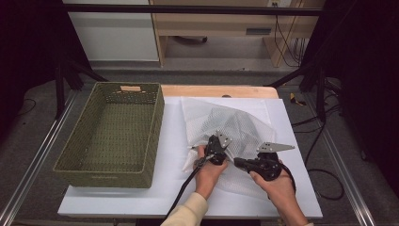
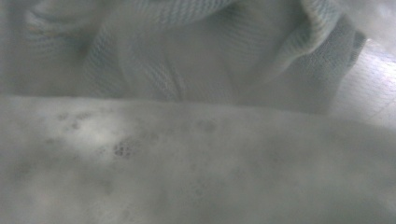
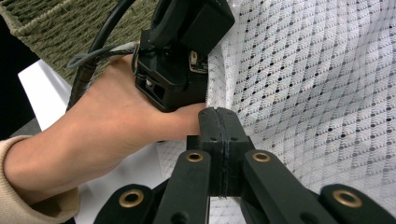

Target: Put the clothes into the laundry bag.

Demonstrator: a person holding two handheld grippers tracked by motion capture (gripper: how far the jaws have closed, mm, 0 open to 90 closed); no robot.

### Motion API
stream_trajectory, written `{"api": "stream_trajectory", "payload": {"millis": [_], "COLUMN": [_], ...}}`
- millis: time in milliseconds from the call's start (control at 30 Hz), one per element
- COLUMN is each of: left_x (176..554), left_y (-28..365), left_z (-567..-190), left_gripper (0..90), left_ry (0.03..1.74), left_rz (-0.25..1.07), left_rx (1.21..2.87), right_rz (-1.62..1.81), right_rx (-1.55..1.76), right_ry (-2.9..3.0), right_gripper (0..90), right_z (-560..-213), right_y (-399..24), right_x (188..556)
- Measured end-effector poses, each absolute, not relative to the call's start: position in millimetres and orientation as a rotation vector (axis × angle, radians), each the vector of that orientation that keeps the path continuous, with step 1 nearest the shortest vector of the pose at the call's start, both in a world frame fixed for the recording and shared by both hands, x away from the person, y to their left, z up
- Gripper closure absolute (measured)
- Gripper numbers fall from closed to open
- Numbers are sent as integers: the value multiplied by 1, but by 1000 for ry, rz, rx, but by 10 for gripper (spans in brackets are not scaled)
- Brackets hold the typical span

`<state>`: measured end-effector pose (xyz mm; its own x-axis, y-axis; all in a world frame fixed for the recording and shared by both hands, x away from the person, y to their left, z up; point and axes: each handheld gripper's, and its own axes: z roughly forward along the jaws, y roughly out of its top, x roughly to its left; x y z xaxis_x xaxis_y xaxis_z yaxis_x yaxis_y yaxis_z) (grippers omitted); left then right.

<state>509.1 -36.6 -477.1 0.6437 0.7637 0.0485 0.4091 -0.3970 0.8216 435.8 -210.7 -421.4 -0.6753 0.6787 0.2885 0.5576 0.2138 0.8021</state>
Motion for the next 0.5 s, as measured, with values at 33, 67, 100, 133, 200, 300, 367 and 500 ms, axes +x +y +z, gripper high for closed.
{"api": "stream_trajectory", "payload": {"millis": [33, 67, 100, 133, 200, 300, 367, 500], "left_x": [509, 508, 506, 504, 501, 495, 491, 479], "left_y": [-37, -36, -36, -35, -33, -27, -24, -14], "left_z": [-477, -476, -476, -475, -474, -471, -469, -462], "left_gripper": [900, 900, 900, 900, 900, 900, 900, 900], "left_ry": [915, 913, 909, 904, 898, 902, 902, 893], "left_rz": [540, 539, 538, 537, 534, 515, 505, 485], "left_rx": [2032, 2038, 2043, 2046, 2052, 2038, 2034, 2025], "right_rz": [1463, 1463, 1462, 1461, 1460, 1457, 1454, 1454], "right_rx": [1202, 1203, 1205, 1206, 1213, 1214, 1218, 1216], "right_ry": [2347, 2346, 2344, 2343, 2339, 2339, 2336, 2329], "right_gripper": [900, 900, 900, 900, 900, 900, 900, 900], "right_z": [-421, -421, -422, -422, -422, -422, -422, -422], "right_y": [-211, -211, -211, -211, -212, -212, -212, -215], "right_x": [436, 436, 436, 436, 436, 436, 436, 437]}}
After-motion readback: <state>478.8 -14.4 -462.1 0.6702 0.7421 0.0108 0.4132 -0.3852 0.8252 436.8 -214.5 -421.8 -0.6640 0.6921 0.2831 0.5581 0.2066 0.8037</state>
